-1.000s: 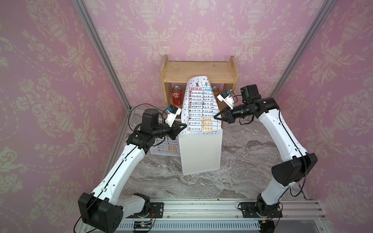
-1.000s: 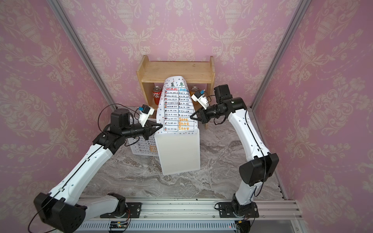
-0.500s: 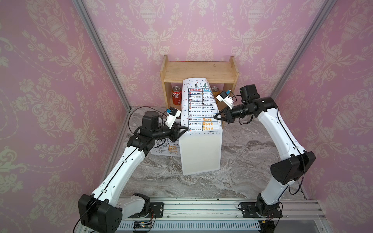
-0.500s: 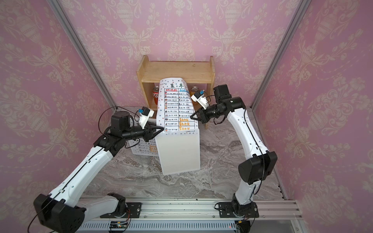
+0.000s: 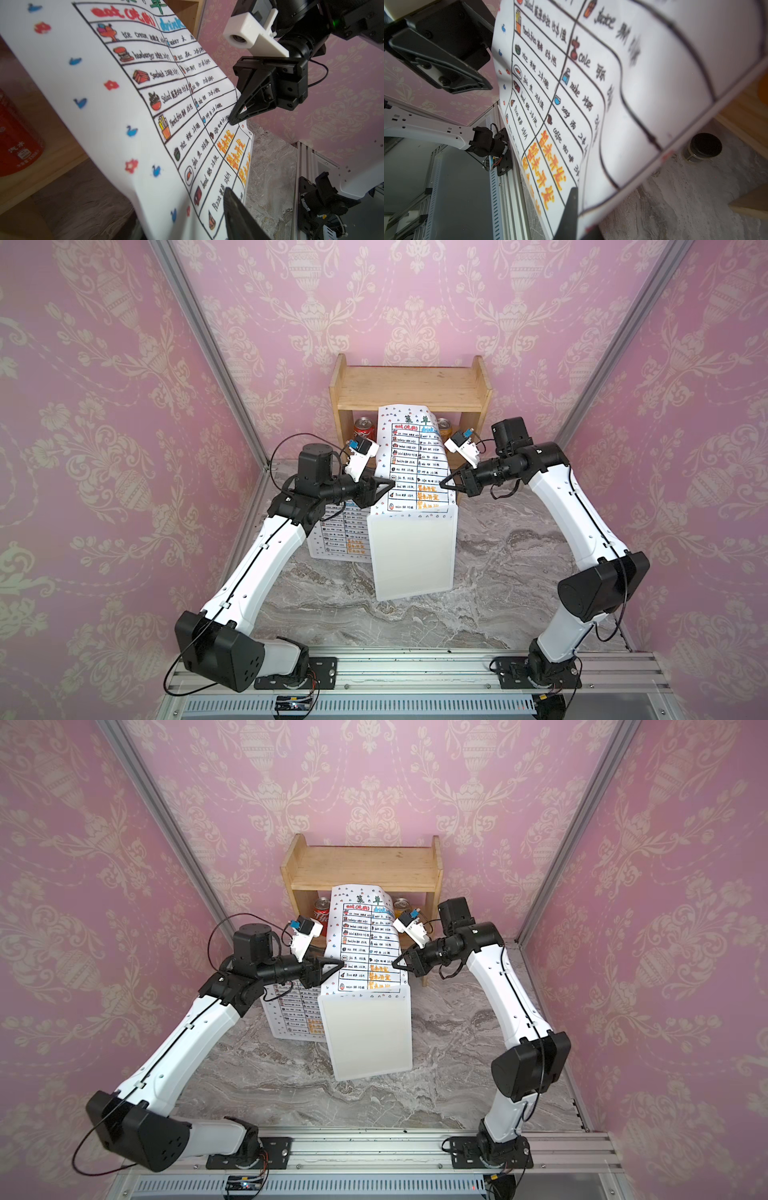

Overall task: Insert the menus into the narrow rack
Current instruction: Insert the menu into the narrow rack.

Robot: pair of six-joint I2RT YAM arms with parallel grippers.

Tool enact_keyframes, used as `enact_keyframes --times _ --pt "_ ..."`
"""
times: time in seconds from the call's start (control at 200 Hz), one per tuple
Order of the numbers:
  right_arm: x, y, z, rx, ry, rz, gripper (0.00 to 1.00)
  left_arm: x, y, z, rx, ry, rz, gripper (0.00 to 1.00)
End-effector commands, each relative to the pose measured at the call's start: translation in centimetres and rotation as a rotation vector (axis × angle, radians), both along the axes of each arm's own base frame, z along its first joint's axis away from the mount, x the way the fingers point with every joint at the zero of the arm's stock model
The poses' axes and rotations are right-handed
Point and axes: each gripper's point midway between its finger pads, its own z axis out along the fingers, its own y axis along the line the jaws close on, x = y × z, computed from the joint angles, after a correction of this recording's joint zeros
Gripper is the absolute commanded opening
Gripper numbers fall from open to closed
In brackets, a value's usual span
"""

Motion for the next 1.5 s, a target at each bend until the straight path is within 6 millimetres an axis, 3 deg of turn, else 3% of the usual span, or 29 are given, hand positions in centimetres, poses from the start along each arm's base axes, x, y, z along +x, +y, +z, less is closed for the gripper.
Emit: enact_keyframes --times 0.0,0.1,0.27,0.43,0.81,1.126,1.311,1.496 --pt "-0.9 0.0 1.2 -0.001 -0.051 0.014 0.07 1.1 -0.3 0.8 0.018 -0.037 -0.011 0.52" --pt "-0.8 0.0 1.1 -0.002 -0.049 0.014 0.07 1.7 -0.8 1.1 0.005 -0.040 -0.025 0.48" --pt "-0.7 0.0 1.0 -0.009 -0.050 0.011 0.08 1.6 -1.0 1.1 -0.002 -0.021 -0.045 0.19" --pt "-0.7 -0.1 1.1 -0.008 -0.054 0.008 0.08 0.6 -0.8 0.7 -0.003 -0.011 -0.043 0.07" --pt "-0.9 0.0 1.9 0.007 -0.064 0.014 0.14 -1.4 -0.2 0.3 -0.032 -0.001 -0.034 0.02" --pt "-0.2 -0.7 3.8 0.103 -0.065 -0.008 0.67 -2.3 -0.8 -0.7 -0.033 0.012 -0.045 0.02" --pt "1.3 -1.8 2.8 0.100 -0.024 -0.066 0.83 -2.7 -0.6 -0.7 -0.018 -0.007 -0.035 0.02" --pt "1.1 -1.6 1.4 0.129 0.041 -0.054 0.87 -3.3 -0.7 -0.6 -0.015 -0.017 -0.038 0.02"
